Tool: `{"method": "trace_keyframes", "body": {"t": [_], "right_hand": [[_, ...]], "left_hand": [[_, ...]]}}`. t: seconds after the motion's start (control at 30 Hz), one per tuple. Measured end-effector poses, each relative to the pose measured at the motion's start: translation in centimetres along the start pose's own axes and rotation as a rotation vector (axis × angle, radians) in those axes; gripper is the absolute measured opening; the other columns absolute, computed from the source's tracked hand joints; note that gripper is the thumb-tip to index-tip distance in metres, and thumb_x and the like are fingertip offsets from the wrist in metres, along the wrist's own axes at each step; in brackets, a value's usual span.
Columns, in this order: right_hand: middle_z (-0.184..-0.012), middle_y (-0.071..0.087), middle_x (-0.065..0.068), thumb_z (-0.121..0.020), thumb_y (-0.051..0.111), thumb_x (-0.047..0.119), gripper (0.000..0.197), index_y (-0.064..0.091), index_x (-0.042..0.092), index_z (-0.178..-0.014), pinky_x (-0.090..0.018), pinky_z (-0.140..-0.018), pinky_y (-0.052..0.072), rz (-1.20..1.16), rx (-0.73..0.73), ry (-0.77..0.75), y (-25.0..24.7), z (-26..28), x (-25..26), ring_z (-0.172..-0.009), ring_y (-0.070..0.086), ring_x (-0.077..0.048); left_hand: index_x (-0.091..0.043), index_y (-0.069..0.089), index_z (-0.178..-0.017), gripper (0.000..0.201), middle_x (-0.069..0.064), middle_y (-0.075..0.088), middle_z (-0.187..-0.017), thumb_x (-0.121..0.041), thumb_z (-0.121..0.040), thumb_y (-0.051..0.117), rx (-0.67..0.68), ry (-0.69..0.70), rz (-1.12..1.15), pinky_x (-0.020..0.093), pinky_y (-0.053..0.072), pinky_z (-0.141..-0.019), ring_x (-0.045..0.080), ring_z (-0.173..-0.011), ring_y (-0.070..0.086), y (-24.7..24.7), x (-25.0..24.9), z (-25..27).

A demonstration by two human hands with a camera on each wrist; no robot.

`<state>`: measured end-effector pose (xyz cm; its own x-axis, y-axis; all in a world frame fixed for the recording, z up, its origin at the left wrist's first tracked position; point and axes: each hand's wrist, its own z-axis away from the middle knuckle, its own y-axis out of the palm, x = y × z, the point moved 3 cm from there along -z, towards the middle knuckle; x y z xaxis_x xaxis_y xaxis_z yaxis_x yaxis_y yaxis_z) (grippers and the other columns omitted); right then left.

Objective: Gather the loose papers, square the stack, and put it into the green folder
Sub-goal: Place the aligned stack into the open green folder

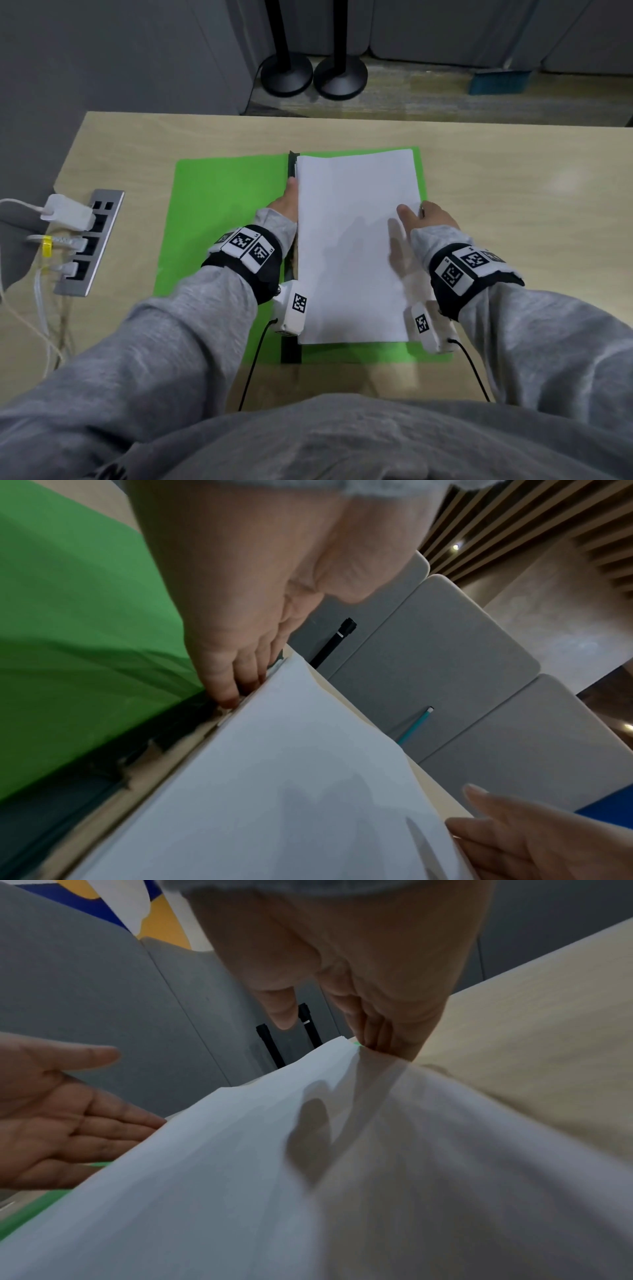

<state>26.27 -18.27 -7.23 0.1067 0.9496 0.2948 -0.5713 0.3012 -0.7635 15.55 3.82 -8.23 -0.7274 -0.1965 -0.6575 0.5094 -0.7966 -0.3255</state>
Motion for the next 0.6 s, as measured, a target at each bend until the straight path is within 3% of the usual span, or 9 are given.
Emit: {"method": "trace_keyframes", "body": {"t": [0.1, 0.17, 0.23, 0.27, 0.37, 0.4, 0.5, 0.6], "right_hand": [[-0.123, 0.052, -0.013, -0.094, 0.03, 0.056, 0.054, 0.043, 0.013, -0.124, -0.036, -0.083, 0.038, 0.026, -0.007, -0.02, -0.3, 0.3, 0.6, -0.105, 0.056, -0.032], [-0.126, 0.05, -0.013, -0.093, 0.029, 0.057, 0.056, 0.042, 0.014, -0.127, -0.036, -0.08, 0.034, -0.004, -0.014, 0.002, -0.3, -0.1, 0.6, -0.107, 0.056, -0.033], [-0.129, 0.049, -0.011, -0.091, 0.029, 0.06, 0.06, 0.039, 0.016, -0.132, -0.039, -0.085, 0.037, -0.032, -0.011, 0.007, -0.3, -0.5, 0.5, -0.11, 0.055, -0.034], [-0.133, 0.048, -0.01, -0.091, 0.03, 0.061, 0.063, 0.036, 0.017, -0.135, -0.04, -0.091, 0.039, -0.077, -0.01, 0.008, -0.2, -0.9, 0.5, -0.114, 0.054, -0.035], [-0.146, 0.041, -0.008, -0.092, 0.039, 0.055, 0.066, 0.027, 0.017, -0.145, -0.04, -0.105, 0.033, -0.214, 0.021, -0.016, -0.3, -1.0, 0.9, -0.13, 0.044, -0.032], [-0.147, 0.04, -0.007, -0.092, 0.041, 0.053, 0.067, 0.025, 0.017, -0.146, -0.038, -0.106, 0.032, -0.246, 0.024, -0.019, -0.3, -1.2, 0.9, -0.132, 0.042, -0.031], [-0.145, 0.043, -0.007, -0.091, 0.043, 0.055, 0.067, 0.025, 0.02, -0.146, -0.039, -0.105, 0.033, -0.281, 0.027, 0.0, -0.6, -1.1, 0.9, -0.13, 0.043, -0.031], [-0.144, 0.044, -0.008, -0.09, 0.042, 0.056, 0.068, 0.023, 0.021, -0.146, -0.042, -0.105, 0.033, -0.285, 0.036, 0.004, -0.5, -1.3, 0.8, -0.13, 0.044, -0.032]], "left_hand": [[-0.005, 0.047, -0.132, 0.075, 0.004, 0.056, -0.111, -0.065, -0.09, 0.029, 0.002, -0.065, 0.126, 0.036, 0.042, -0.096, 0.019, -0.105, 0.053, -0.4, -1.4, 2.7], [-0.004, 0.043, -0.136, 0.07, 0.006, 0.056, -0.129, -0.058, -0.095, 0.027, 0.027, -0.077, 0.154, 0.036, 0.036, -0.104, 0.018, -0.121, 0.051, -0.3, -1.6, 2.7], [-0.004, 0.035, -0.141, 0.072, 0.006, 0.044, -0.145, -0.058, -0.095, 0.025, 0.06, -0.092, 0.206, 0.037, 0.031, -0.109, 0.018, -0.133, 0.043, -0.1, -1.5, 2.2], [-0.005, 0.035, -0.142, 0.073, 0.006, 0.042, -0.146, -0.059, -0.094, 0.025, 0.059, -0.09, 0.223, 0.035, 0.033, -0.106, 0.017, -0.133, 0.043, -0.1, -1.5, 2.1], [-0.014, 0.051, -0.128, 0.07, 0.003, 0.052, -0.136, -0.068, -0.088, 0.029, 0.022, -0.089, 0.259, 0.028, 0.042, -0.082, 0.012, -0.109, 0.055, 0.1, -1.6, 1.7], [-0.017, 0.054, -0.123, 0.069, 0.003, 0.054, -0.132, -0.07, -0.087, 0.03, 0.019, -0.093, 0.24, 0.028, 0.042, -0.079, 0.012, -0.107, 0.056, 0.1, -1.6, 1.6], [-0.01, 0.04, -0.139, 0.075, 0.001, 0.046, -0.144, -0.066, -0.091, 0.025, 0.051, -0.095, 0.208, 0.032, 0.037, -0.091, 0.015, -0.13, 0.044, 0.1, -1.7, 1.6], [-0.01, 0.029, -0.145, 0.077, 0.001, 0.041, -0.147, -0.065, -0.092, 0.021, 0.088, -0.1, 0.202, 0.036, 0.033, -0.103, 0.014, -0.134, 0.04, -0.1, -1.7, 1.3]]}}
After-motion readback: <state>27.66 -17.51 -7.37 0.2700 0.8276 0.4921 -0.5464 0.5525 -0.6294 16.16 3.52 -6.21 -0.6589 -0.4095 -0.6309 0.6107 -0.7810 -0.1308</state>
